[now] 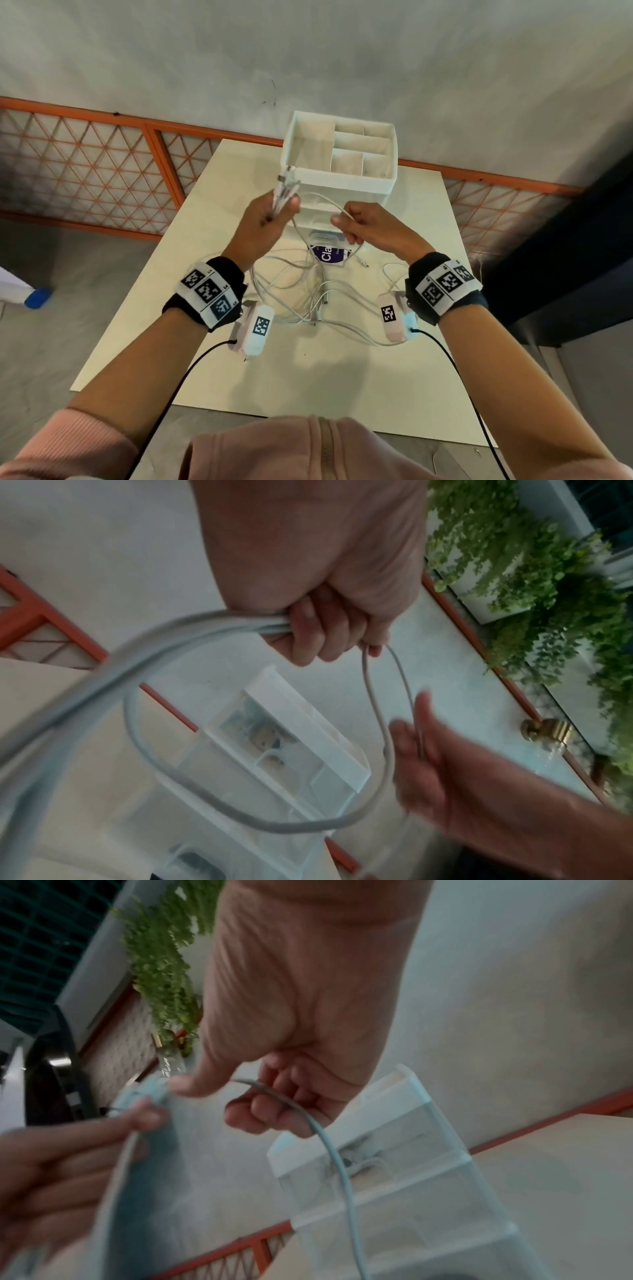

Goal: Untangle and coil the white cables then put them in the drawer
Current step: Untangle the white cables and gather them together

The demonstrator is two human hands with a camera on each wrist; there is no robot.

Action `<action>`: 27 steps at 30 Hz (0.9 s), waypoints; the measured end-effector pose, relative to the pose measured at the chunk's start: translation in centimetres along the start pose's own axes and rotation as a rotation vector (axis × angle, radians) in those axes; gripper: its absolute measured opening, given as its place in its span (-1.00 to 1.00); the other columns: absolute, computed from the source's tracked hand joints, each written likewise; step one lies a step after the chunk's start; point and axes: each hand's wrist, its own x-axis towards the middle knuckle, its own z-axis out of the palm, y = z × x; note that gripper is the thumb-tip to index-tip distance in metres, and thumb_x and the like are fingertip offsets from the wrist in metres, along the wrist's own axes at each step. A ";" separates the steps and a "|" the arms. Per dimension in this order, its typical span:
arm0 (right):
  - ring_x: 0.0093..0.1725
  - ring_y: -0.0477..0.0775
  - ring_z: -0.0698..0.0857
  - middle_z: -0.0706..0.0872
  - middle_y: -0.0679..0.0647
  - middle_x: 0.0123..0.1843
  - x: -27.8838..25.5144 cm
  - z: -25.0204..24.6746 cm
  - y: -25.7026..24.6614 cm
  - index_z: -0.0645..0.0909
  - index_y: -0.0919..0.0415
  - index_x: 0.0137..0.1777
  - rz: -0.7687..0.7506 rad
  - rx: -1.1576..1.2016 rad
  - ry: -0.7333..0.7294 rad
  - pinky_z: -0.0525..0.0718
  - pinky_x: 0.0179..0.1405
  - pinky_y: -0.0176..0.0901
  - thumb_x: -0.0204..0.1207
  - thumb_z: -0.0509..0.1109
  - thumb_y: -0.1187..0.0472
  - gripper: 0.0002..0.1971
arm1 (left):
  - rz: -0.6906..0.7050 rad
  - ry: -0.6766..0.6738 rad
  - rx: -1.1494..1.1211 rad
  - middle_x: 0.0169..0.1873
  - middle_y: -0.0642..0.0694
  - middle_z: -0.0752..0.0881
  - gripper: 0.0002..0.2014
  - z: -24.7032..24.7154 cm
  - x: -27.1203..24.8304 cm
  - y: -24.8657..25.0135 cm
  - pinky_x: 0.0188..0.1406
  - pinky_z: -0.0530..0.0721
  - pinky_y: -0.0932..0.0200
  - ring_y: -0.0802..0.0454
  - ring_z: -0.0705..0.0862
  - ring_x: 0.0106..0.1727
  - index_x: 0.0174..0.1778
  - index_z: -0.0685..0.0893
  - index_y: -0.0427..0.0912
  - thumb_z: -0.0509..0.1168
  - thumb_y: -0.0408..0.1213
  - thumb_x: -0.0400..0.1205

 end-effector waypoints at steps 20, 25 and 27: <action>0.02 0.16 0.75 0.81 0.16 -0.11 -3.0 -3.2 9.2 0.79 0.20 -0.06 0.472 -0.498 0.012 0.62 0.03 -0.09 0.52 0.43 0.10 -0.81 | -0.499 -0.718 0.347 -0.71 0.10 0.35 -0.83 -2.6 -3.9 -1.9 -0.66 0.11 0.31 0.11 0.16 -0.64 -0.26 0.84 -0.19 0.50 -0.14 0.49; 0.32 0.26 0.63 0.66 0.26 0.31 -5.3 1.0 11.8 0.65 0.37 0.29 0.650 -0.708 -0.287 0.56 0.33 -0.01 0.53 0.39 0.31 -0.66 | -0.650 -0.680 0.343 -0.65 0.04 0.27 -0.79 -2.0 -5.0 -3.0 -0.64 0.09 0.27 0.09 0.15 -0.61 -0.33 0.74 -0.16 0.59 -0.12 0.38; 0.37 0.29 0.59 0.60 0.31 0.38 -5.3 2.2 12.4 0.51 0.38 0.43 0.652 -0.687 -0.282 0.50 0.39 -0.01 0.59 0.26 0.39 -0.60 | -0.664 -0.634 0.251 -0.60 -0.01 0.28 -0.78 -2.3 -5.1 -3.5 -0.62 0.09 0.25 0.07 0.14 -0.56 -0.35 0.67 -0.15 0.54 -0.13 0.44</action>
